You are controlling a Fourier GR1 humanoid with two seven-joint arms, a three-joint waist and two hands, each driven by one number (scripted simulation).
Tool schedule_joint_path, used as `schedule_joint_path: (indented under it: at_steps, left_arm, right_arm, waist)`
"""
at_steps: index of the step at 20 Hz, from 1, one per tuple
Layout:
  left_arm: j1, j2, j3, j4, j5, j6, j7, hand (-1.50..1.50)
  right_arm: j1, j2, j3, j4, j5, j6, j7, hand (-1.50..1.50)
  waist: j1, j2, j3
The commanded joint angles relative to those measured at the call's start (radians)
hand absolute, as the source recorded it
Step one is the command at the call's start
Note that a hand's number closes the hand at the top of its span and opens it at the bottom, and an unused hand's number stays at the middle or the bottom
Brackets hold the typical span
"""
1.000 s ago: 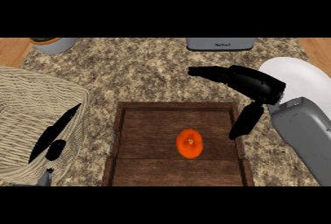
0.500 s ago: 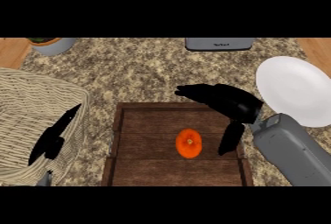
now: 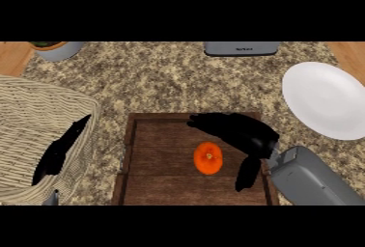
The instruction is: Pick the squash from the tray and place it in the plate
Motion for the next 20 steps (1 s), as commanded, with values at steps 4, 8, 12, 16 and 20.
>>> schedule_joint_path:
  at_steps: [4,8,12,16,20]
  left_arm:
    - [-0.017,-0.102,-0.041,0.098,0.041,-0.038,0.049,0.00]
    - [-0.023,-0.127,-0.047,0.061,0.016,-0.040,0.068,0.00]
    - [0.008,-0.144,-0.031,0.063,0.008,-0.059,0.046,0.00]
    - [0.011,-0.145,-0.016,0.057,-0.016,-0.072,0.042,0.00]
    - [-0.015,-0.137,0.023,0.064,0.010,-0.111,0.075,0.00]
  right_arm:
    - [0.011,0.047,0.058,0.028,0.127,-0.069,0.046,-1.50]
    - [-0.026,0.078,0.058,0.069,0.160,-0.070,0.070,-1.50]
    - [0.030,0.071,0.084,0.063,0.203,-0.107,0.057,-1.50]
    - [-0.025,0.098,0.081,0.118,0.199,-0.051,0.057,-1.50]
    - [0.020,0.103,0.122,0.171,0.250,-0.101,0.010,-1.50]
  waist:
    - [-0.004,0.017,-0.025]
    - [0.005,0.017,-0.025]
    - [0.004,0.016,-0.024]
    - [0.011,0.016,-0.025]
    - [0.007,0.018,-0.024]
